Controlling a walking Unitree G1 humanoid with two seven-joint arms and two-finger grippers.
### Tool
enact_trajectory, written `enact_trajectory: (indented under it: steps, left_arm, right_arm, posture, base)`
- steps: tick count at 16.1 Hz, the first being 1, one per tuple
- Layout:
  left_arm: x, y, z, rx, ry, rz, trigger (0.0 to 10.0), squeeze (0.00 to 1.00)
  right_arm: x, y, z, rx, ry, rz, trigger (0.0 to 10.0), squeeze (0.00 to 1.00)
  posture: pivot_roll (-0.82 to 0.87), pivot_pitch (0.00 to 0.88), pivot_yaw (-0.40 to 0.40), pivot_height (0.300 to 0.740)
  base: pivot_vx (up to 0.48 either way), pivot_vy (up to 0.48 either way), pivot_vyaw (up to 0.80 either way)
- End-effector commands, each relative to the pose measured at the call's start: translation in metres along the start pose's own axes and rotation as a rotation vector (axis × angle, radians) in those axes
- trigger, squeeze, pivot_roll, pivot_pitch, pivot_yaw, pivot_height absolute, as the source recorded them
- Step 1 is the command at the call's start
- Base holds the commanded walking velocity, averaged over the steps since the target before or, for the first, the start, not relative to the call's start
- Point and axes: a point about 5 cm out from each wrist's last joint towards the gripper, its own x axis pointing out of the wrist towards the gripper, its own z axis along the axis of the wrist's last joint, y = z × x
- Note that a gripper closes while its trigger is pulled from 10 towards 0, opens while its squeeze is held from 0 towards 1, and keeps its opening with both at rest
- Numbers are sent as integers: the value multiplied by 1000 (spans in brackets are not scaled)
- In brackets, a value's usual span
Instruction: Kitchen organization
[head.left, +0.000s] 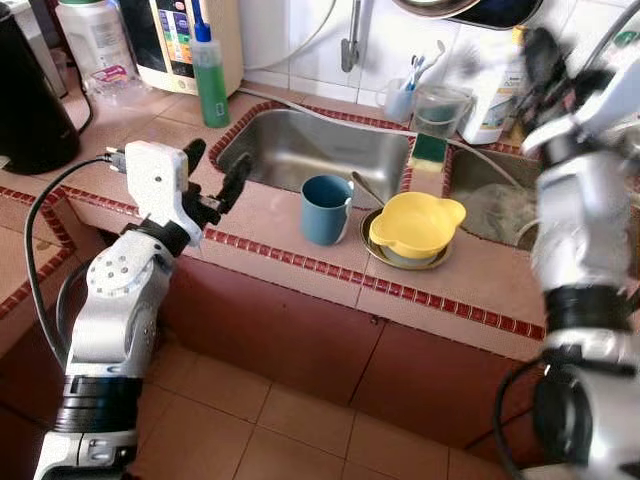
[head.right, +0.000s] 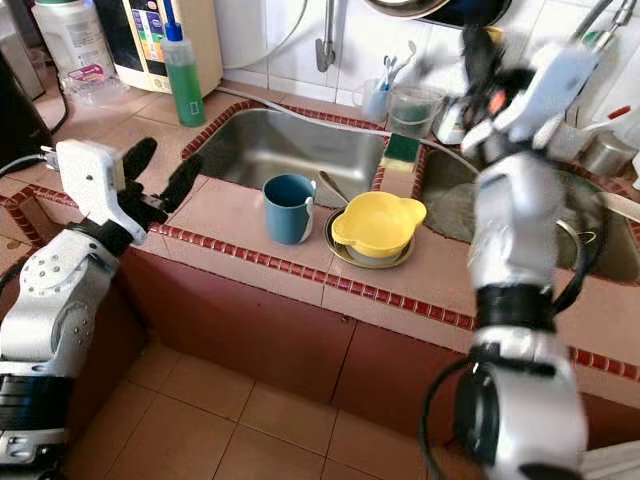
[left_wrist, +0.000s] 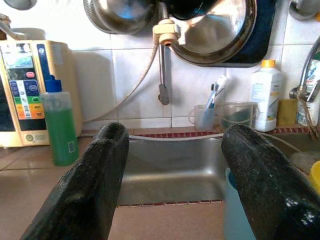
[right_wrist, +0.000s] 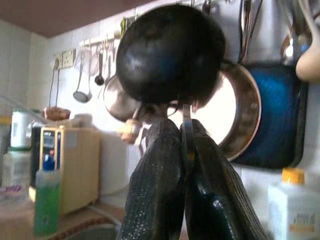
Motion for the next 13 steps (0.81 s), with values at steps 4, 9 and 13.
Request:
enact_trajectory:
  steps: [4, 9, 13]
  left_arm:
    - [9, 7, -1, 65, 31, 29, 10000, 0]
    - [9, 11, -4, 50, 41, 60, 10000, 0]
    - [13, 15, -4, 49, 37, 72, 10000, 0]
  right_arm:
    - [-21, 15, -9, 6, 50, -10, 10000, 0]
    - [-33, 18, -11, -2, 95, -5, 10000, 0]
    - [-35, 19, -8, -13, 115, -3, 10000, 0]
  posture:
    - [-109, 28, -14, 740]
    - [-116, 27, -8, 740]
    - [-116, 29, -9, 740]
  base:
    - [126, 0, 0]
    - [295, 0, 0]
    - [315, 0, 0]
